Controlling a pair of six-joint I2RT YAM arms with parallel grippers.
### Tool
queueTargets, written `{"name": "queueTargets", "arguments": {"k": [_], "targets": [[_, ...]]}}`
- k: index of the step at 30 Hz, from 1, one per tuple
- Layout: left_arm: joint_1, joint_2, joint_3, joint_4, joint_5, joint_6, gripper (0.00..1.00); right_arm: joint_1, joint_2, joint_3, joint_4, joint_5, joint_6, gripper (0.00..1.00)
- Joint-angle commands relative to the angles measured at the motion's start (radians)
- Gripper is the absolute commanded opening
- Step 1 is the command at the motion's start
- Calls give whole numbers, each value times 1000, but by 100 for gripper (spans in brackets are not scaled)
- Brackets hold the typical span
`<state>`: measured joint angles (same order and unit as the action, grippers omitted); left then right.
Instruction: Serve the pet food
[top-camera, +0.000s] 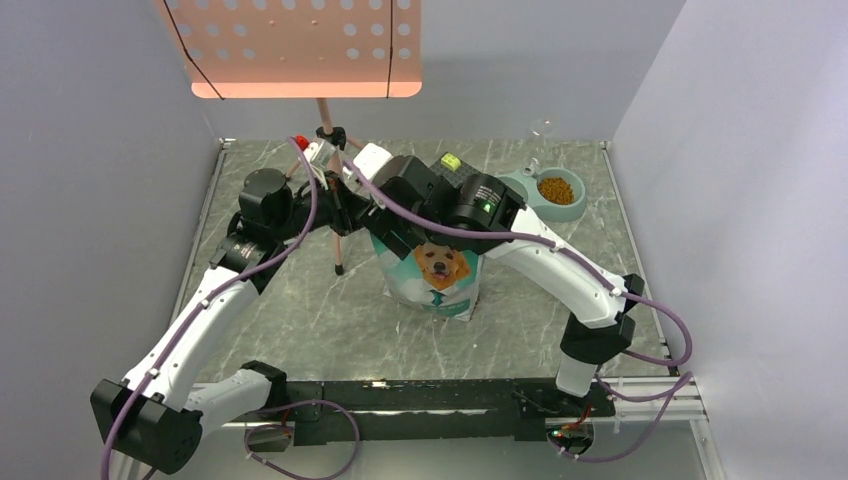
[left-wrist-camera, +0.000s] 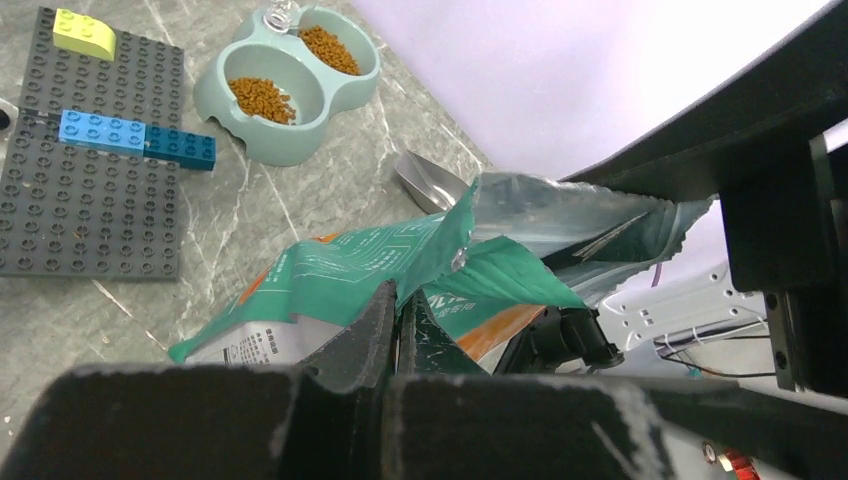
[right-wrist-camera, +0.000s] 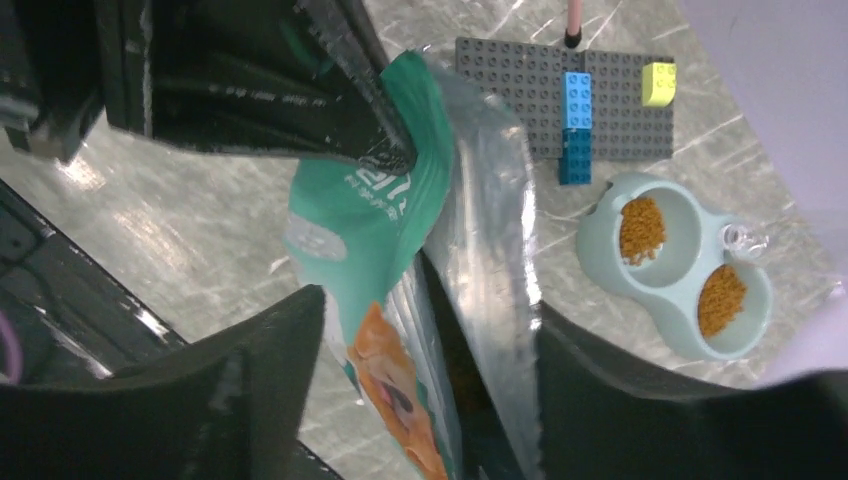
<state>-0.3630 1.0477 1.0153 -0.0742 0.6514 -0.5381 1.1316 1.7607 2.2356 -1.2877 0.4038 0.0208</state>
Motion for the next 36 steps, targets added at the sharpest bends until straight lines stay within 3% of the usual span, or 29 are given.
{"name": "queueTargets", "arguments": {"k": [1, 3, 5, 10, 12, 14, 18, 24, 30, 33, 36], "targets": [[12, -56, 28, 84, -65, -18, 0, -40, 16, 42, 28, -25, 25, 52], [12, -57, 31, 80, -52, -2, 0, -71, -6, 6, 36, -48, 29, 21], [12, -53, 37, 81, -18, 25, 11, -91, -31, -20, 50, -51, 23, 1], [2, -45, 64, 85, 143, 205, 64, -169, -94, -47, 91, -161, 21, 0], [-12, -18, 83, 86, 205, 273, 73, -202, -100, -41, 86, -293, 6, 0], [-18, 18, 102, 101, 253, 300, 75, -214, -90, -25, 58, -375, -10, 0], [-16, 82, 141, 104, 265, 346, 68, -223, -120, -61, 51, -452, -12, 0], [-8, 148, 162, 199, 440, 320, 49, -235, -157, -103, 50, -476, -38, 0], [-7, 142, 141, 277, 487, 272, 11, -236, -150, -109, 39, -410, -22, 1], [-1, 110, 127, 244, 436, 291, 2, -235, -181, -148, 27, -327, 19, 38], [11, 81, 100, 264, 411, 261, 0, -235, -263, -261, 33, -299, 33, 54]]}}
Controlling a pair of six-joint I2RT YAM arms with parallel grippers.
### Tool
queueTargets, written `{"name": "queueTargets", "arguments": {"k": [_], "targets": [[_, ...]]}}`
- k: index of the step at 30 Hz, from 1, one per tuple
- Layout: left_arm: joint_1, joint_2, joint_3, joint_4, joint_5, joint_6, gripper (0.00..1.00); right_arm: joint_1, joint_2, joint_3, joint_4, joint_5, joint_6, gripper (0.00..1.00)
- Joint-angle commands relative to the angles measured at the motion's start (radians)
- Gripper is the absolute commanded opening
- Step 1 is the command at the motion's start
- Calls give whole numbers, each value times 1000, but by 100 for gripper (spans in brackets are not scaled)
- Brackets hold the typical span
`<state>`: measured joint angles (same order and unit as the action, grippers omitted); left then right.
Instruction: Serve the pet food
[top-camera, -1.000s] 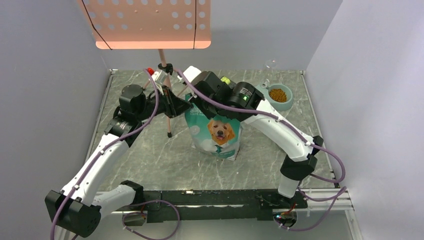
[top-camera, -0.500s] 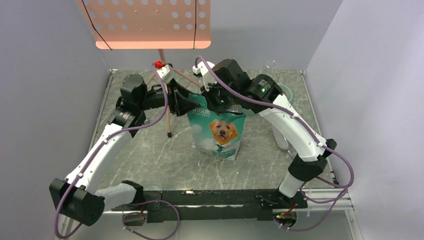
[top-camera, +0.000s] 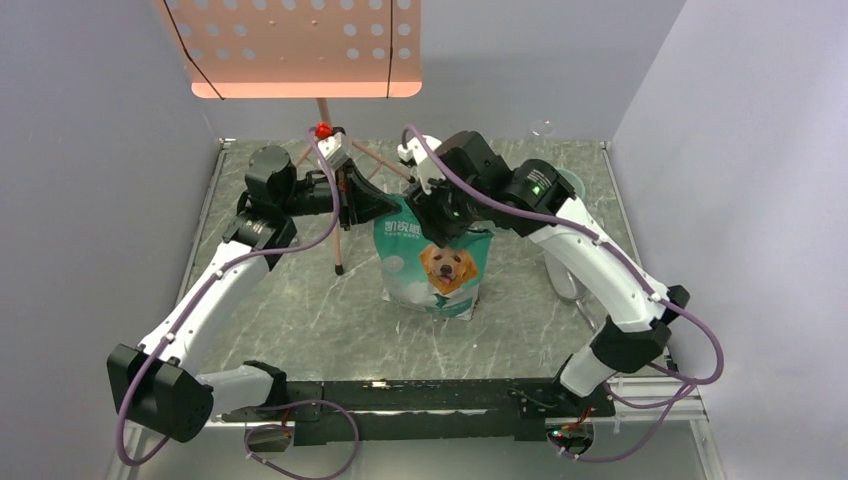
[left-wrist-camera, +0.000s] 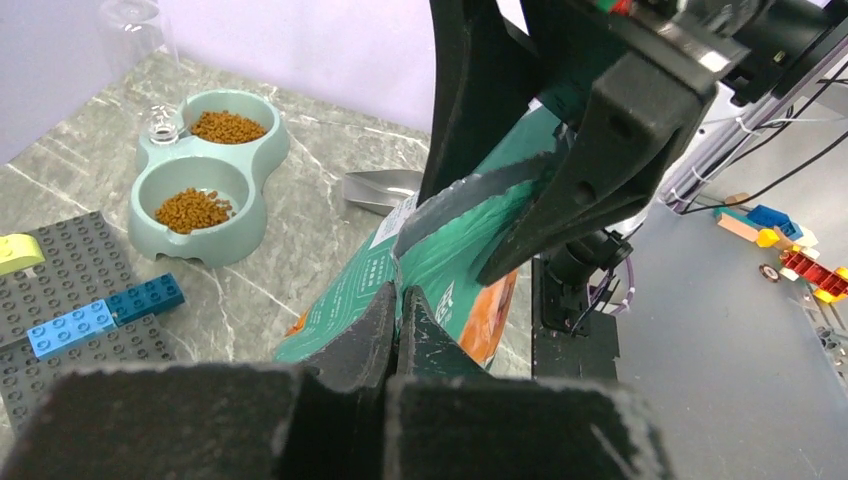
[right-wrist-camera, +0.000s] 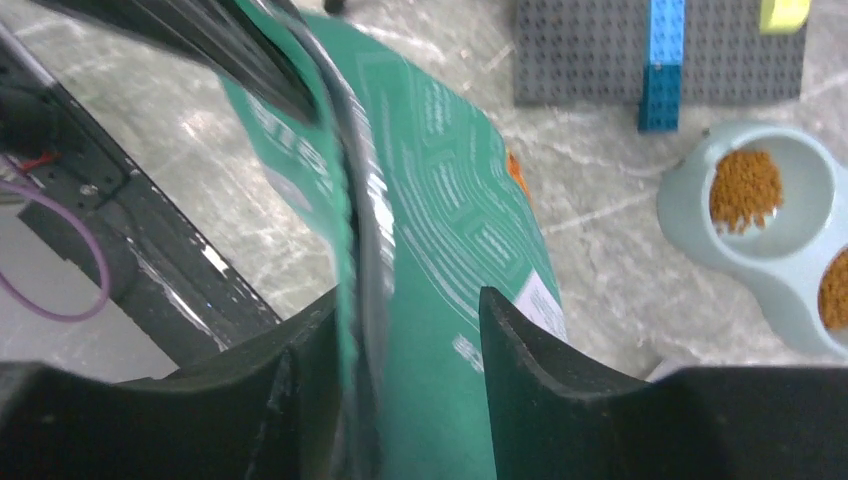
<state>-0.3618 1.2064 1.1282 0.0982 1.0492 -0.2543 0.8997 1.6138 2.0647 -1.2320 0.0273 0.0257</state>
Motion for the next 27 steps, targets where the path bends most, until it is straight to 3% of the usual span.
{"name": "queueTargets", "arguments": {"k": [1, 4, 6, 8, 10, 11, 17, 18, 20, 21, 27], "targets": [[14, -85, -23, 114, 14, -37, 0, -4, -150, -149, -13, 78, 32, 57], [24, -79, -35, 153, 52, -72, 0, -4, -232, -229, 16, 89, 46, 59], [28, -74, -34, 152, 68, -70, 0, -14, -271, -253, 28, 97, 49, 55], [36, -71, -31, 160, 88, -77, 0, -29, -294, -266, 23, 105, 42, 35], [46, -72, -29, 148, 105, -68, 0, -43, -312, -274, 19, 99, 21, 1], [54, -75, -26, 134, 110, -57, 0, -51, -321, -278, 21, 93, 13, 0], [73, -93, -43, 131, 180, -62, 0, -111, -305, -233, 30, -33, -57, 0], [74, -99, -56, 162, 189, -82, 0, -111, -289, -224, 40, -58, -65, 4], [74, -113, -84, 236, 199, -124, 0, -109, -245, -197, 59, -115, -80, 34], [74, -121, -93, 270, 200, -142, 0, -107, -212, -155, 63, -148, -82, 41], [74, -126, -62, 182, 213, -94, 0, -10, -25, 18, 75, -196, -108, 52]]}}
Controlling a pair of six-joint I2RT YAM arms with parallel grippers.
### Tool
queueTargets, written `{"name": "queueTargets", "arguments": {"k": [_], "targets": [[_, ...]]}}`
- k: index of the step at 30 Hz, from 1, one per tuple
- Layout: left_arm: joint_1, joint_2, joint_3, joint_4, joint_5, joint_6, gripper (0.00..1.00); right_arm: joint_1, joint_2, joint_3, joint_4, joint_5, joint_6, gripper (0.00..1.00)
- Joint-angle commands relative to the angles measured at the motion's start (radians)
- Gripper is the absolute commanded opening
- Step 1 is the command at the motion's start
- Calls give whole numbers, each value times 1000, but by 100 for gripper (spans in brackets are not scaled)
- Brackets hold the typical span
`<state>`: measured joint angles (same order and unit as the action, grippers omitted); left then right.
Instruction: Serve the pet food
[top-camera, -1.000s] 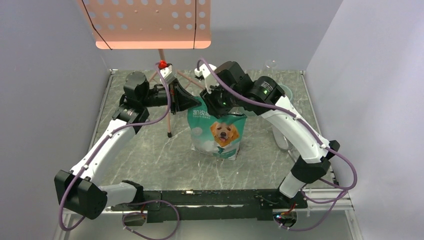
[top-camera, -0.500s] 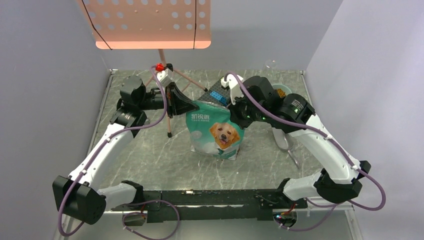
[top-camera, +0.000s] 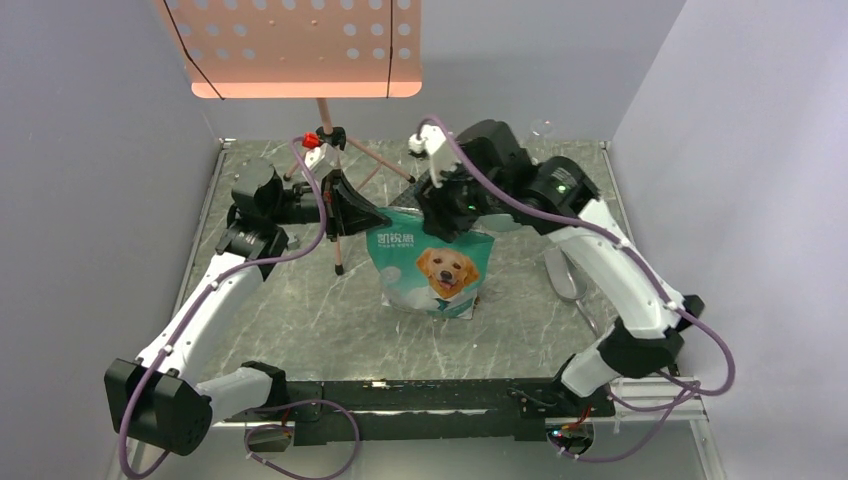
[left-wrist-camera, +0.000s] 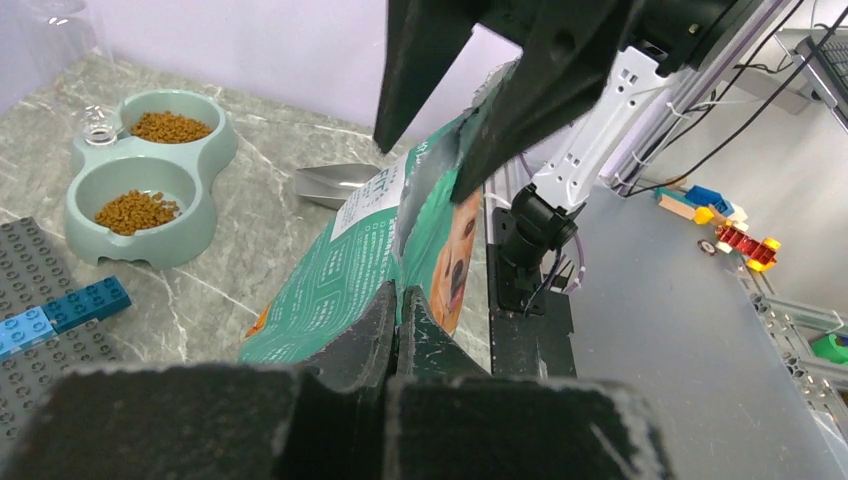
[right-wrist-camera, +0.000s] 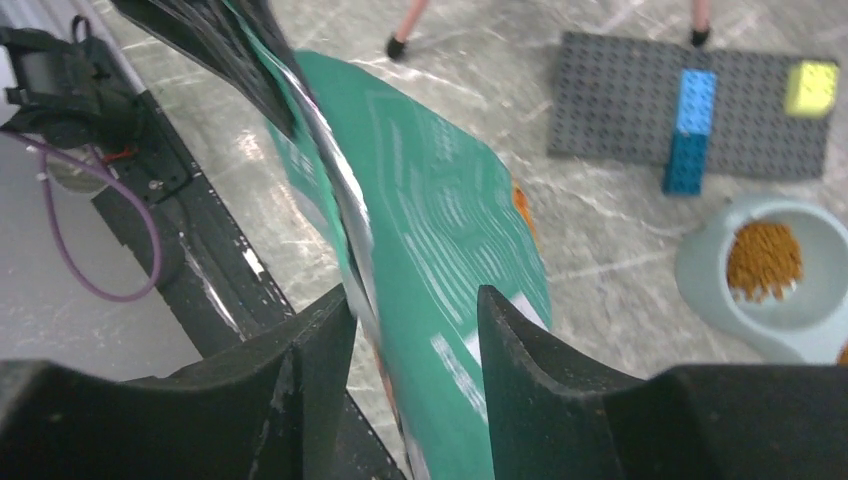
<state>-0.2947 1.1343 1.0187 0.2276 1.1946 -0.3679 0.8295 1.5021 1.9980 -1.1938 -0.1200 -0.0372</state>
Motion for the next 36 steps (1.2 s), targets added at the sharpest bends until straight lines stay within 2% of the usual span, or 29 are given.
{"name": "queueTargets", "arguments": {"k": [1, 6, 10, 11, 13, 14, 17, 20, 21, 22, 23, 24, 25, 26, 27, 28, 36], "targets": [[6, -59, 46, 53, 66, 23, 0, 79, 114, 105, 37, -46, -54, 53], [6, -65, 51, 18, 76, 42, 0, 132, 226, 228, 33, 79, -45, 51], [6, -74, 53, -31, 25, 77, 0, 134, 244, 262, 23, 127, -30, 40], [7, -74, 56, -38, 8, 76, 0, 138, 239, 251, 19, 168, -24, 31], [7, -78, 61, -64, -14, 90, 0, 140, 217, 217, 7, 238, -22, 7], [8, -83, 63, -81, -34, 104, 0, 141, 201, 189, 4, 271, -24, 0], [8, -108, 56, -130, -87, 158, 0, 143, 151, 124, -1, 347, -38, 0], [9, -121, 48, -135, -106, 172, 0, 136, 125, 103, -10, 352, -38, 0], [9, -121, 47, -131, -105, 171, 0, 133, 122, 101, -8, 356, -30, 3], [10, -120, 47, -127, -101, 168, 0, 130, 118, 102, -5, 357, -23, 16], [9, -120, 47, -124, -98, 166, 0, 129, 114, 101, -1, 364, -21, 24], [10, -121, 46, -122, -99, 166, 0, 129, 111, 99, 0, 371, -19, 28], [10, -123, 45, -121, -99, 166, 0, 128, 110, 100, -3, 373, -22, 28], [10, -125, 43, -119, -102, 165, 0, 127, 109, 99, -6, 385, -25, 27], [10, -131, 40, -119, -110, 167, 0, 126, 109, 97, -11, 402, -25, 20], [10, -135, 37, -119, -126, 172, 0, 121, 101, 88, -13, 408, -28, 0], [18, -169, 27, -180, -195, 226, 0, 60, 13, 14, -12, 393, -14, 0]]}}
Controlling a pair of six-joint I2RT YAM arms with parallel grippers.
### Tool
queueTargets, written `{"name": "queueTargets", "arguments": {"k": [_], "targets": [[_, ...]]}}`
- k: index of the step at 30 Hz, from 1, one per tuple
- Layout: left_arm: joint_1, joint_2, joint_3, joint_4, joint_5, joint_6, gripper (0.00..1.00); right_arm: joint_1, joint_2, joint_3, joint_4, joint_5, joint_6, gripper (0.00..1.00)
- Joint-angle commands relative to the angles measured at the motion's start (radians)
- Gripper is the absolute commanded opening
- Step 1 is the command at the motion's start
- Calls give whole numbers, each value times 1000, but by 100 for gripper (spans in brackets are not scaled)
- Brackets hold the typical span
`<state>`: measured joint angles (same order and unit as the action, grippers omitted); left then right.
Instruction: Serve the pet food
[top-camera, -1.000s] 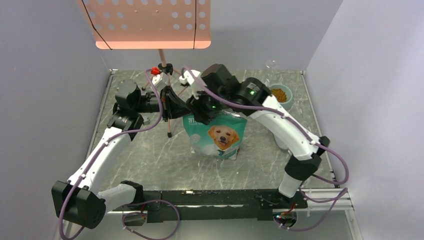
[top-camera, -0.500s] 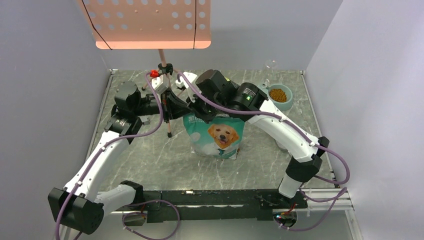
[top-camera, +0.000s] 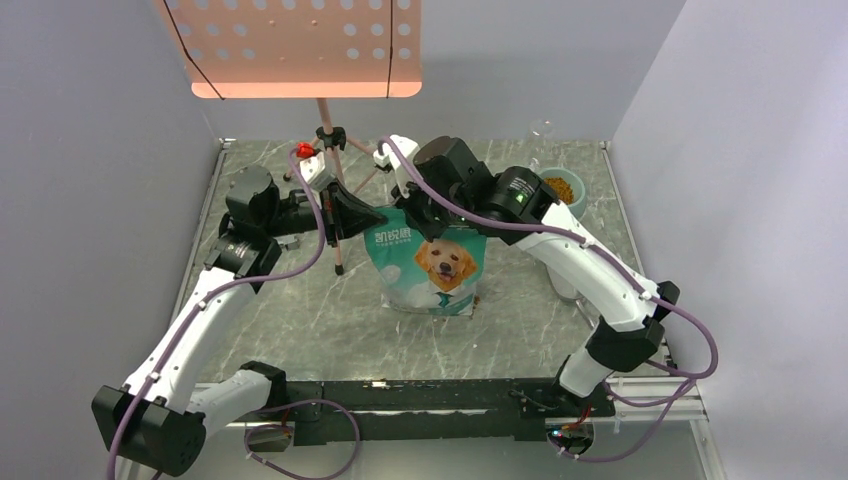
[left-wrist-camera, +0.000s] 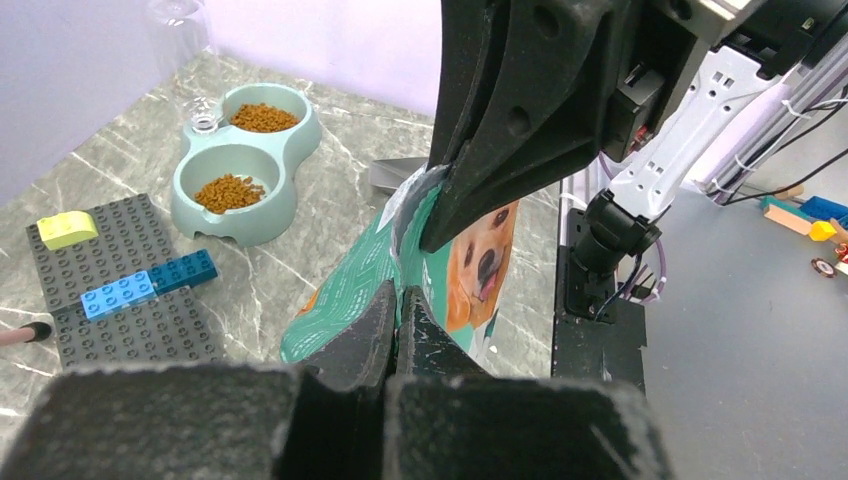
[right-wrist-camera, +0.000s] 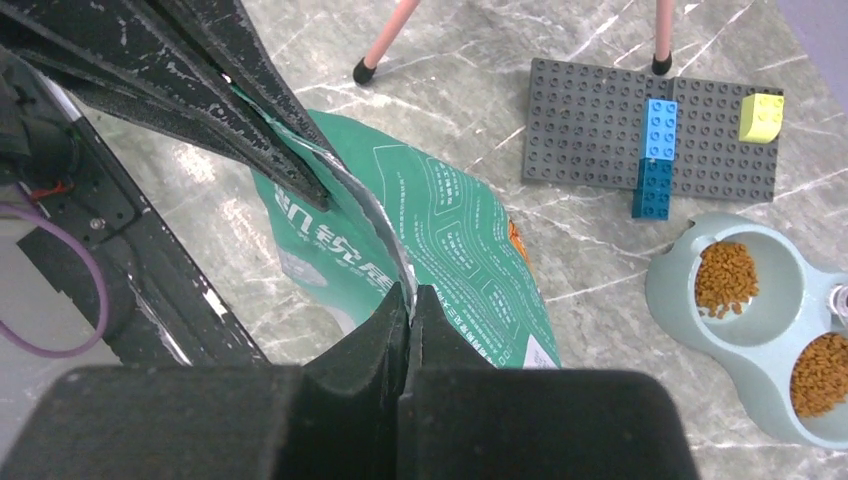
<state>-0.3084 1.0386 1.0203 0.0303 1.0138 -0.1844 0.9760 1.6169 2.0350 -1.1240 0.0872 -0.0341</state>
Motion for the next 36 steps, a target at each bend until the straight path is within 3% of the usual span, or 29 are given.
{"name": "queueTargets", "arguments": {"k": [1, 3, 4, 5, 6, 7, 14, 16, 17, 19, 21, 29, 31, 32, 34, 36], "targets": [[33, -74, 24, 16, -16, 44, 0, -92, -112, -34, -81, 200, -7, 2], [35, -77, 22, 22, -23, 44, 0, -96, -134, -64, -81, 224, -8, 19], [37, -78, 19, 23, -26, 43, 0, -97, -143, -80, -80, 229, -11, 20], [39, -78, 19, 26, -27, 42, 0, -99, -152, -95, -79, 240, -14, 18], [39, -78, 20, 28, -27, 41, 0, -102, -157, -109, -81, 254, -13, 1], [41, -78, 21, 27, -29, 42, 0, -106, -166, -122, -84, 264, -13, 0], [49, -68, 20, 12, -23, 48, 0, -166, -231, -179, -65, 262, -10, 0], [52, -67, 20, 9, -23, 51, 0, -182, -248, -191, -62, 295, -2, 12], [54, -67, 20, 8, -22, 51, 0, -194, -256, -199, -62, 302, -6, 13], [57, -66, 19, 8, -23, 52, 0, -208, -279, -219, -57, 311, -12, 10], [60, -63, 20, 5, -19, 54, 0, -222, -296, -239, -55, 312, -12, 0], [72, -60, 21, -4, -10, 57, 0, -268, -347, -270, -39, 272, -18, 0], [74, -58, 20, -7, -7, 56, 0, -275, -353, -273, -37, 307, -2, 16], [74, -57, 20, -6, -5, 56, 0, -274, -359, -279, -37, 308, -3, 16], [74, -57, 17, -5, -3, 54, 0, -276, -363, -290, -45, 308, -4, 0], [75, -57, 20, -8, -4, 56, 0, -279, -380, -302, -36, 280, -16, 0]]}}
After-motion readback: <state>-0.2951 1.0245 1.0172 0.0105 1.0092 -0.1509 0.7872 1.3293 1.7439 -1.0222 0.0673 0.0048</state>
